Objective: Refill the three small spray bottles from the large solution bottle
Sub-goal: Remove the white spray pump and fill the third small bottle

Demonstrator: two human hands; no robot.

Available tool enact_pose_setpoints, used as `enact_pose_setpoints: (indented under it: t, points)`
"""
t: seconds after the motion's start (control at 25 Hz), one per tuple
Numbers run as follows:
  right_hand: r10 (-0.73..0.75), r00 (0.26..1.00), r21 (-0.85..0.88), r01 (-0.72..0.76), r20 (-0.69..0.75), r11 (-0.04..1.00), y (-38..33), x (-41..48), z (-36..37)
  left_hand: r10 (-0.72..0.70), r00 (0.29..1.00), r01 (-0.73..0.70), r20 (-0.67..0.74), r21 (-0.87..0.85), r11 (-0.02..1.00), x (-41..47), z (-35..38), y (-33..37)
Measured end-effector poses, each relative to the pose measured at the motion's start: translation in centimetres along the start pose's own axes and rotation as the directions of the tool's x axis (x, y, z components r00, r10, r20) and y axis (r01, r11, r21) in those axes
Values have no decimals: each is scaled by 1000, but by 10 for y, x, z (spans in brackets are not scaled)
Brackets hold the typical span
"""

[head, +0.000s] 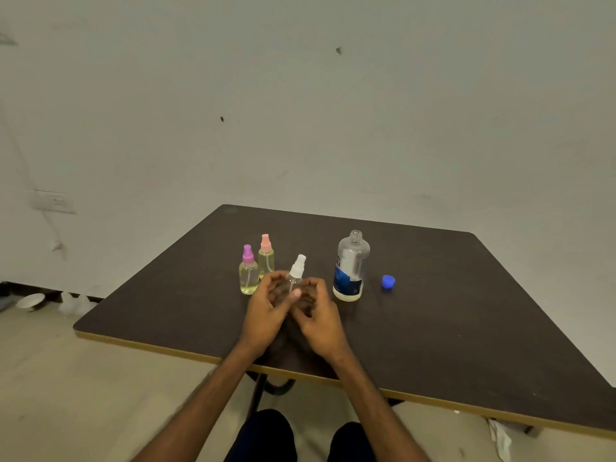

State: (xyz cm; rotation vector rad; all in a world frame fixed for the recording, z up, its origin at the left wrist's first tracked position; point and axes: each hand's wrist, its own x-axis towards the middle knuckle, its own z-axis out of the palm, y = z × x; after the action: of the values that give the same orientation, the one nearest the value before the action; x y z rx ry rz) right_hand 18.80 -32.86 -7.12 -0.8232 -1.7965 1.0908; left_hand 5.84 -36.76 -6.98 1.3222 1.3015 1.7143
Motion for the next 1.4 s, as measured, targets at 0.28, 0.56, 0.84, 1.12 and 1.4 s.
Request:
enact_pose_setpoints:
  t: [0.28, 0.56, 0.84, 1.12, 1.4]
  points:
    - [106, 978, 146, -80, -181, 986, 1, -1, -5, 126, 988, -80, -95, 387, 919, -4, -6, -9]
    - [188, 955, 117, -164, -231, 979, -1, 0, -10, 150, 988, -142, 37, 608, 781, -5, -6, -13]
    - [71, 996, 56, -67, -56, 996, 5, -4, -23, 42, 996, -80, 81, 544, 835, 1, -6, -16]
    - [181, 962, 23, -180, -203, 983, 2, -3, -17, 44, 998, -64, 52, 501, 863, 2, -8, -21]
    - [199, 972, 165, -177, -127, 970, 2, -1, -20, 68, 997, -72, 26, 486, 871, 4, -8, -22]
